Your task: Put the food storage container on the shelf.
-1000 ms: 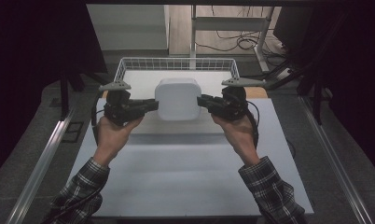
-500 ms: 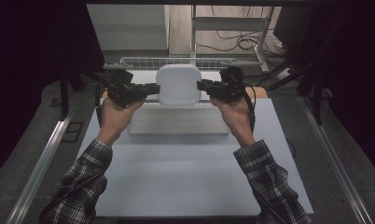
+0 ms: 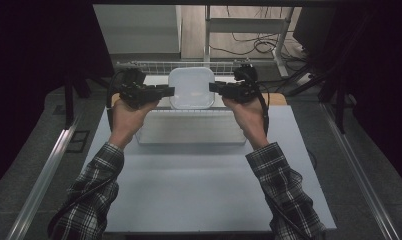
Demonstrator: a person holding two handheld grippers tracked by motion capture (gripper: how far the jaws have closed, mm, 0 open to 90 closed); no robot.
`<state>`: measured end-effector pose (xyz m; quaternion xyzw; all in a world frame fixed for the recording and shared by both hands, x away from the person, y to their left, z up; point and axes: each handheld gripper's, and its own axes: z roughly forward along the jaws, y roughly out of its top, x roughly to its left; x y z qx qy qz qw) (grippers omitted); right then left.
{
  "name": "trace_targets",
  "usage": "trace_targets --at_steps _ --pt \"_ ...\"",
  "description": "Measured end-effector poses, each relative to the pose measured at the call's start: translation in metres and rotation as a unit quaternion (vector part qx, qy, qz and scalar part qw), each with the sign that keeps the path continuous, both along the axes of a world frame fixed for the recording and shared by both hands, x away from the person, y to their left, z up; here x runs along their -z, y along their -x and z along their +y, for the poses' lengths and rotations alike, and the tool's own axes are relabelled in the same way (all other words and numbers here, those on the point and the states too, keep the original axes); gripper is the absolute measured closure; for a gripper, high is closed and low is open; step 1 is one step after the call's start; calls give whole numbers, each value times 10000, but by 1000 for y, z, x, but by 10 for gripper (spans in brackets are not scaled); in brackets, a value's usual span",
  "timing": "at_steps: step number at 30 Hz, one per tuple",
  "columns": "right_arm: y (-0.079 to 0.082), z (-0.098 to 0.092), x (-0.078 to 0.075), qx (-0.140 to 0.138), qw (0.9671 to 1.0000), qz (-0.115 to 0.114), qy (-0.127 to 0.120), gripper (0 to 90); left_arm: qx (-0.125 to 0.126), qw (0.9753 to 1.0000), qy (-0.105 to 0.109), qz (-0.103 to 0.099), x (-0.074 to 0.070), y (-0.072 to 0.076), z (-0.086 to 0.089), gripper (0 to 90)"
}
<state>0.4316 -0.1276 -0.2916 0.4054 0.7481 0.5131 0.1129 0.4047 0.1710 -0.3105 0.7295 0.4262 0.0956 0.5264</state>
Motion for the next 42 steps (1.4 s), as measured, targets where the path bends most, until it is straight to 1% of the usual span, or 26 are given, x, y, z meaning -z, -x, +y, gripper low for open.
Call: trace_targets --at_steps 5,8,10,11,15,19,20,21,22,23,24,25,28,33,35,37,39,40,41,42 --pt "-5 4 -1 10 10000 35 65 684 -48 10000 28 43 0 -6 0 638" --pt "-9 6 -1 33 9999 35 105 660 -86 9999 20 64 0 -10 -1 635" --pt "-11 8 -1 56 9999 37 136 644 -113 9999 -64 60 0 -13 -2 638" --pt "-13 8 -1 66 9999 47 142 638 -126 9999 -74 64 1 -14 -3 638" --pt "-19 8 0 79 9998 126 116 619 -147 9998 -24 113 1 -18 -3 633" --pt "-23 10 1 75 9998 168 101 596 -163 9997 -46 172 1 -22 -4 619" --pt "-24 10 1 78 9998 143 125 579 -167 9997 -63 175 1 -22 -5 609" --pt "-25 11 2 110 9997 108 173 563 -160 9996 -105 184 1 -23 -5 568" --pt "-25 13 2 141 9995 59 258 553 -170 9996 -139 200 1 -25 -6 568" --pt "-25 15 3 156 9991 5 385 544 -174 9995 -145 228 1 -26 -6 543" --pt "-24 17 3 175 9986 -40 490 536 -193 9994 -107 249 2 -27 -6 528" --pt "-24 18 4 197 9983 -85 540 533 -211 9995 -76 242 3 -29 -5 516" --pt "-25 20 5 249 9981 -138 550 525 -352 9992 -155 110 3 -31 -6 472" --pt "-27 20 6 334 9980 -119 529 516 -569 9975 -426 -35 2 -38 -9 451" --pt "-28 20 6 395 9977 -103 533 505 -605 9970 -485 -70 1 -41 -11 445" --pt "-29 19 6 413 9979 -82 499 487 -615 9969 -478 -81 2 -41 -11 438" --pt "-30 18 7 447 9977 -91 503 467 -664 9962 -544 -130 1 -40 -12 426" --pt "-29 18 6 497 9974 -113 516 452 -702 9955 -613 -166 0 -39 -13 403" --pt "-29 18 6 549 9968 -162 557 432 -710 9954 -615 -203 0 -39 -13 370" --pt "-28 18 6 553 9967 -199 563 403 -666 9959 -573 -227 0 -38 -13 338"
